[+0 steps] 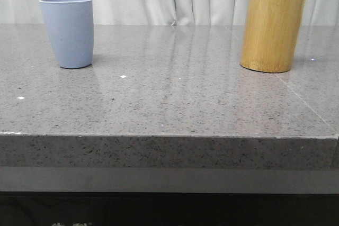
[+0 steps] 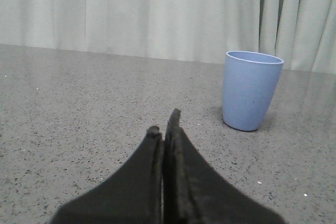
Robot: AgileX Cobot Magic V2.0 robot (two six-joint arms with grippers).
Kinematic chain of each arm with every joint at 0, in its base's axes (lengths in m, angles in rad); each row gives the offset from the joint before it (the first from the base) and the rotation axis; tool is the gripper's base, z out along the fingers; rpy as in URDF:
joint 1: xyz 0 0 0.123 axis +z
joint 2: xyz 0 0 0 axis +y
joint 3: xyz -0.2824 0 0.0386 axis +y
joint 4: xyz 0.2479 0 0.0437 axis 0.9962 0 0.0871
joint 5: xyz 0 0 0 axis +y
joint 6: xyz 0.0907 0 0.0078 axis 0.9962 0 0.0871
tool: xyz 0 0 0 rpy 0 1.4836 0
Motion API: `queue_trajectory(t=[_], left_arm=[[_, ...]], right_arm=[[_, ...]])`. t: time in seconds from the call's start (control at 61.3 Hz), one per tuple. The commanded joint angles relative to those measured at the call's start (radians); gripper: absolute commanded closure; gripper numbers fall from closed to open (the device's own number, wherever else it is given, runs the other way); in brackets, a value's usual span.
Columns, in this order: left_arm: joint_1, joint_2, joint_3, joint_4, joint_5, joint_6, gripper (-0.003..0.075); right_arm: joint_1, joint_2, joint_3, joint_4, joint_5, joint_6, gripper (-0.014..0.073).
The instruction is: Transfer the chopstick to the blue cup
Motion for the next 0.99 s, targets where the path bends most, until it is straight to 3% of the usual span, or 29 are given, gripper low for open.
queue_trajectory(t=[0.0, 0.783, 0.979], left_arm=[[-0.007, -0.021, 0.011, -0.002, -0.076, 0.0, 0.0739], [-0.007, -0.021, 0.002, -0.002, -0.115, 0.0, 0.0739], [-0.007, -0.021, -0.108, -0.004, -0.046, -0.01, 0.0739]], right_arm=[[-0.008, -0.021, -0.004, 0.0, -0.078, -0.007, 0.066], [-0.008, -0.021, -0.009, 0.0, -0.102, -0.007, 0.066], [-0.008, -0.02, -0.133, 0.0, 0.009, -0.007, 0.066]])
